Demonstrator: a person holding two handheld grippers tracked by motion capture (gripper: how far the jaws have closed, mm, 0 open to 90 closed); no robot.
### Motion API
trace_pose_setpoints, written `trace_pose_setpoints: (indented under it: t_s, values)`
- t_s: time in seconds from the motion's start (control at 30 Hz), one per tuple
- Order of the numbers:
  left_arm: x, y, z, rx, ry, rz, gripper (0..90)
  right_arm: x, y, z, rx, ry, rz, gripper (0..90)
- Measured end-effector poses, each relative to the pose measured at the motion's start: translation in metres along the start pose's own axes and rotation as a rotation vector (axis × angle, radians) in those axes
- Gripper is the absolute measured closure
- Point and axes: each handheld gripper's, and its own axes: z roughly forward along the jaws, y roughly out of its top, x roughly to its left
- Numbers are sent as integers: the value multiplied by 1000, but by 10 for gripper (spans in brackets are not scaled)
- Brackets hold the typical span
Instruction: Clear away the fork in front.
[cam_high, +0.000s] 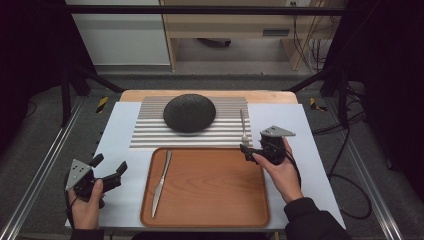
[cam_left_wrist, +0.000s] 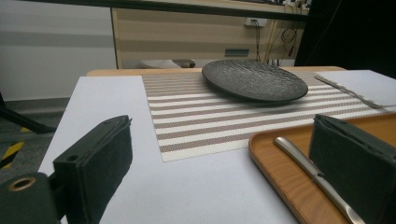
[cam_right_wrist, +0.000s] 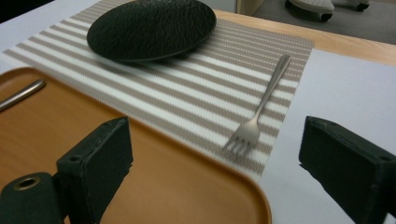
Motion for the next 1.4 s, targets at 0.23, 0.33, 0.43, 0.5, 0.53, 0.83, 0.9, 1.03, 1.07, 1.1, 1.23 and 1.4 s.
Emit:
trace_pose_setpoints:
  t_s: [0.23, 0.33, 0.43, 0.5, 0.53, 0.83, 0.9, 1.03, 1.07, 1.1, 1.23, 1.4]
  values:
    - [-1, -1, 3, 8, -1, 1, 64, -21, 24, 36, -15, 28, 92, 124]
    - [-1, -1, 4, 9, -1, 3, 64, -31, 29, 51, 2, -19, 88, 136]
    - [-1, -2, 6, 18, -5, 2, 64, -38, 32, 61, 2, -50, 98, 162]
    - [-1, -3, 7, 24, -10, 4, 63, -42, 32, 68, 10, -62, 97, 170]
    - [-2, -3, 8, 25, -13, 4, 63, -44, 32, 71, 21, -69, 94, 173]
    - [-2, -3, 8, 30, -27, 5, 63, -47, 19, 95, 106, -103, 65, 273]
    - [-3, -2, 8, 31, -24, 13, 64, -45, 17, 99, 107, -98, 64, 318]
    - [-2, -3, 8, 31, -28, 7, 64, -42, 16, 105, 116, -100, 39, 399]
    - [-2, -3, 8, 32, -30, 6, 63, -41, 16, 106, 118, -102, 36, 423]
    - [-2, -3, 8, 34, -31, 8, 64, -41, 16, 107, 120, -106, 35, 444]
    - [-4, -3, 9, 33, -35, 10, 64, -44, 16, 111, 130, -124, 50, 507]
    - [-4, -3, 10, 37, -38, 11, 64, -46, 12, 115, 145, -124, 56, 558]
